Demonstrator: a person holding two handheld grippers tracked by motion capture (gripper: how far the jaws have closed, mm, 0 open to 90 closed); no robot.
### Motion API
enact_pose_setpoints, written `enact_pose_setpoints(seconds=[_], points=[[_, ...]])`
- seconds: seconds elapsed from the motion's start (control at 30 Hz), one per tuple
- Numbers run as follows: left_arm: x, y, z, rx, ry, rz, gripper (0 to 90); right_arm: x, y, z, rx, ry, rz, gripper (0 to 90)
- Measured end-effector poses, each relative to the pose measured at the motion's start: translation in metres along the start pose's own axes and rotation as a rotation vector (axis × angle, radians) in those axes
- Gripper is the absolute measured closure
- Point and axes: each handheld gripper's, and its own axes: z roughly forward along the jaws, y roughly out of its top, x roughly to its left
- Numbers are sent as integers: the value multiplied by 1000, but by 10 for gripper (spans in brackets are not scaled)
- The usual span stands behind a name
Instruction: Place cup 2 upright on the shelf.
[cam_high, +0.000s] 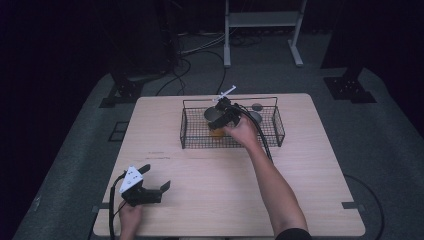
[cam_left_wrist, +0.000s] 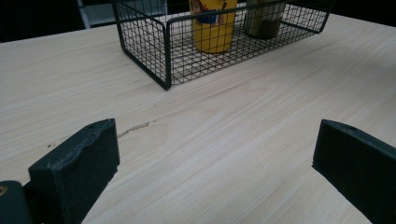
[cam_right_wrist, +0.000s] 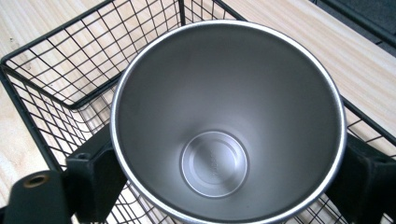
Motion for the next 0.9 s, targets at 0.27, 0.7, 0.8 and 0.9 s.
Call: enact_pose_setpoints(seconds=[0.27,0.7,0.8,0.9], points=[[0,0,0,3,0,1,0,-1,-1,-2,-24,12,22,34],[1,0,1,6,0,-3,0,-7,-1,-25,-111,44,43,17],[1,0,1,12,-1,3,0,-10,-2,-34,-140,56,46,17],[1,0,1,8,-1,-3,0,-12,-2,-45,-185,73,56,17]])
